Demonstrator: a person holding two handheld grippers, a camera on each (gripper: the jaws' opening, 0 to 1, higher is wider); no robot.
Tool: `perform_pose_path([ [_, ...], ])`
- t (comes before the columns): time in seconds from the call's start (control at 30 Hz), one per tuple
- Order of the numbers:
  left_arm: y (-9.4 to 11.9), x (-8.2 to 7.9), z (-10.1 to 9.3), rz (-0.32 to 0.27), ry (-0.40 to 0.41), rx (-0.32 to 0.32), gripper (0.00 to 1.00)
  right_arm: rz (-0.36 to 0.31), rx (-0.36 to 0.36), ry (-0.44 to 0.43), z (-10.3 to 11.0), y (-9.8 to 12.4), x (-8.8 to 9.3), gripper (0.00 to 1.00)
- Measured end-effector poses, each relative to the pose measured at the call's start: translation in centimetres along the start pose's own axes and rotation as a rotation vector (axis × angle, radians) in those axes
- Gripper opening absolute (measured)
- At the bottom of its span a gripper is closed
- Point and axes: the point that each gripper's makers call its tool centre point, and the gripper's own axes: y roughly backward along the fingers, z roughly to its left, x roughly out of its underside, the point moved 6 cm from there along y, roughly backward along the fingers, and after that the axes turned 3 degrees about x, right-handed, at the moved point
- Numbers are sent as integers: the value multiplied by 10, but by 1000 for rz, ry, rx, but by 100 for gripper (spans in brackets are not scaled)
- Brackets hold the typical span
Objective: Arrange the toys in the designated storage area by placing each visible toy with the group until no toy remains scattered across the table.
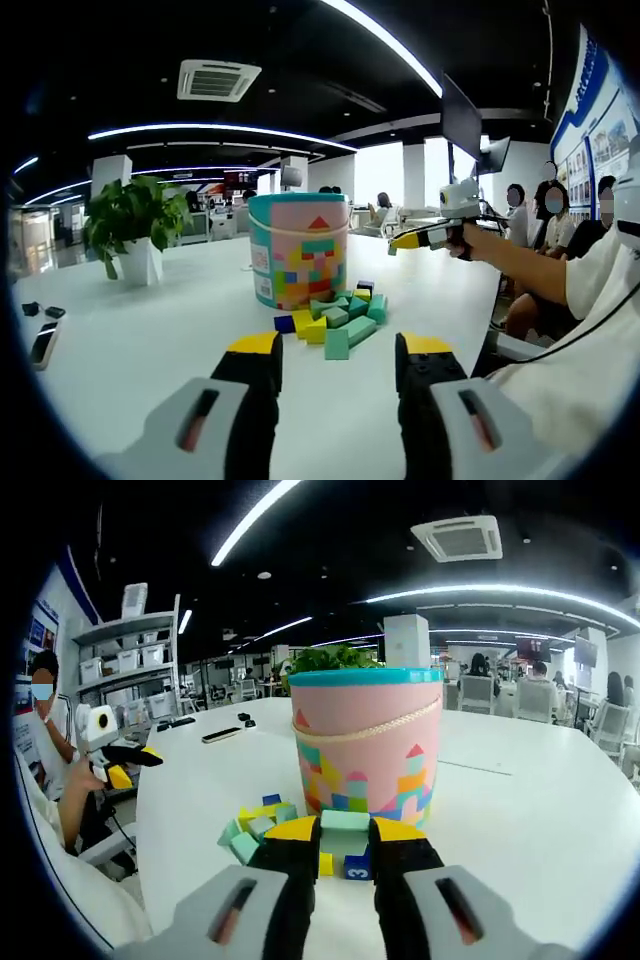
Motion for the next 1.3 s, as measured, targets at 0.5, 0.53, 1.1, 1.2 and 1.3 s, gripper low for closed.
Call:
perform_pose_path([
  [0.5,2,0,1,-3,0,-3,46,-8,-1,72,1,9,-39,19],
  [0.53,2,0,1,-2,-1,-3,46,0,-13,51,1,9,-38,19],
  [1.1,2,0,1,4,-9,-6,45,-95,-77,42,11,22,-93,19],
  [1.2,2,0,2,4,-8,-8,45,-114,-69,44,8,23,-104,19],
  [1.3,2,1,2,4,-8,-8,45,-140,-69,38,6,23,-114,19],
])
